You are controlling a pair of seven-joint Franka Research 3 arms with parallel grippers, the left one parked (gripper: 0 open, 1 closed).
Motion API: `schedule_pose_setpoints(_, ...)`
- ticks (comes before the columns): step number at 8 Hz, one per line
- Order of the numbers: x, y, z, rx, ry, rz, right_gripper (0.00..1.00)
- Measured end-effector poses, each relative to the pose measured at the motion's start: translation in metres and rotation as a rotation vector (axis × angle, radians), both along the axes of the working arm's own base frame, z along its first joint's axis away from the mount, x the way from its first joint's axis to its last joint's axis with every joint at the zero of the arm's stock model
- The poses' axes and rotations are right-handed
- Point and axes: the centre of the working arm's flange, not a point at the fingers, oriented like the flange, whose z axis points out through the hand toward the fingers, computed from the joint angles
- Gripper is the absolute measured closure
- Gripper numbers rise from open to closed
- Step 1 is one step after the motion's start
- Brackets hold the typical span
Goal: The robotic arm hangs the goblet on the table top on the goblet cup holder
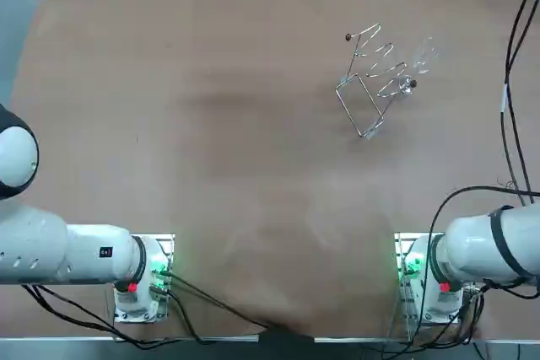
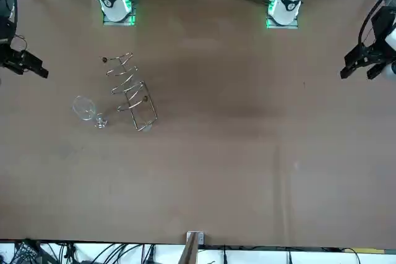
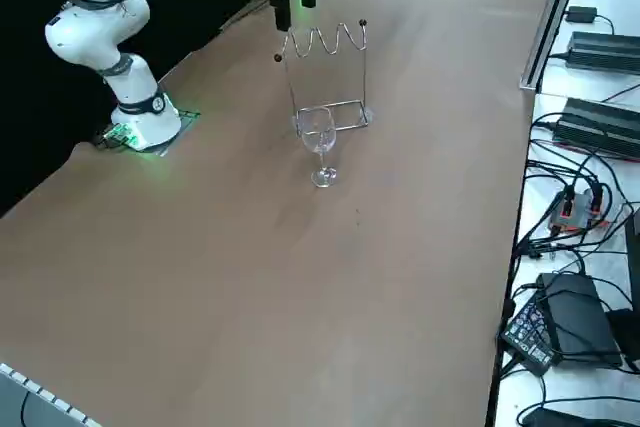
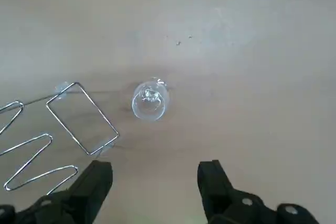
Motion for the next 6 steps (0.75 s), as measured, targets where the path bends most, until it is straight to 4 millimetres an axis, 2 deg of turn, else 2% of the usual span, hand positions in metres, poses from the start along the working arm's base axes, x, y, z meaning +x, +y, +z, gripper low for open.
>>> schedule_pose_setpoints(4, -0.009, -0.028, -0.005, 0.079, 0.047, 0.081, 0.0)
schedule_pose_setpoints(6, -0.013, -0.052, -0.005, 0.105, 0.035, 0.186, 0.0)
